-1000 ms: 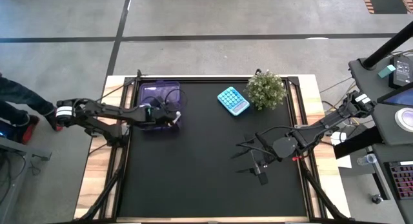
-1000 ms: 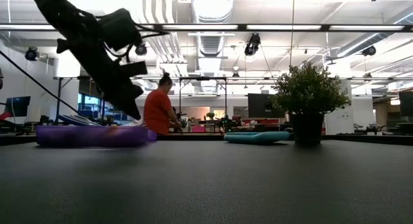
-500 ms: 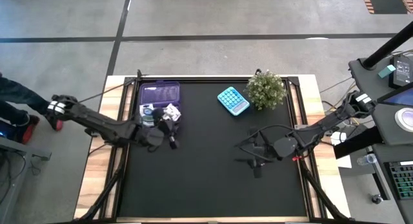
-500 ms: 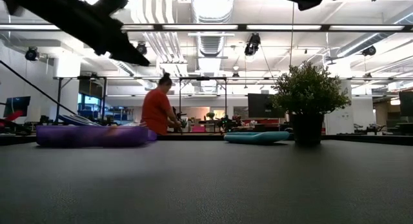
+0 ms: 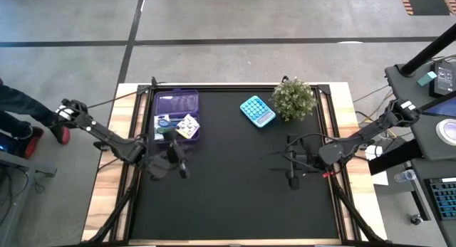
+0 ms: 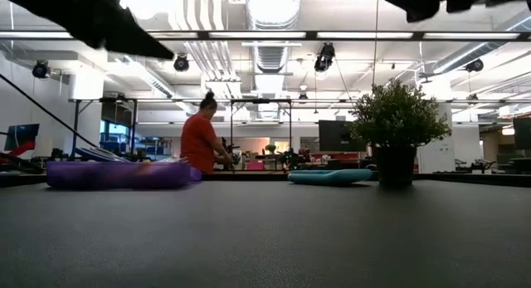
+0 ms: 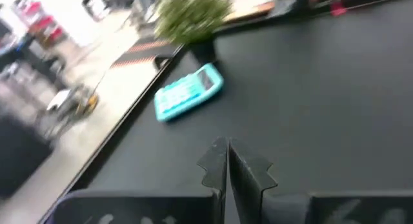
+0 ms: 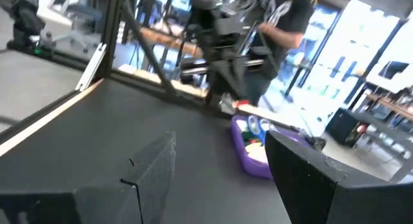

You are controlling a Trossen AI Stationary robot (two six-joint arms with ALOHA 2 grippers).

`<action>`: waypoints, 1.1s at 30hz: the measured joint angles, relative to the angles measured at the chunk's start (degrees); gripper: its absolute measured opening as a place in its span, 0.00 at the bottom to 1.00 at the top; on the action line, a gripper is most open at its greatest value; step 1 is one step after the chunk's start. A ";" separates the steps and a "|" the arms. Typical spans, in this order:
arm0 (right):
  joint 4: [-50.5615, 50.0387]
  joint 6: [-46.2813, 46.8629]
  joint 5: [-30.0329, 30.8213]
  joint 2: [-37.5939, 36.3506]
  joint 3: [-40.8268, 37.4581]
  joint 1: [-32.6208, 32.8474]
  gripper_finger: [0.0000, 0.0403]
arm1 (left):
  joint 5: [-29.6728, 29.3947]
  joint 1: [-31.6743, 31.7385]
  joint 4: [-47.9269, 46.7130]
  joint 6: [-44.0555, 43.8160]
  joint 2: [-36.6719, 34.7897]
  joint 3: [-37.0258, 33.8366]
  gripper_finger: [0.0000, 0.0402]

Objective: Pack school essentials
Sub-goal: Return to Home Position

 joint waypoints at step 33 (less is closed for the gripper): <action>12.23 -13.19 -0.51 -28.96 -20.96 -13.90 0.57 | -2.68 -7.87 15.67 27.26 -38.64 -23.33 0.00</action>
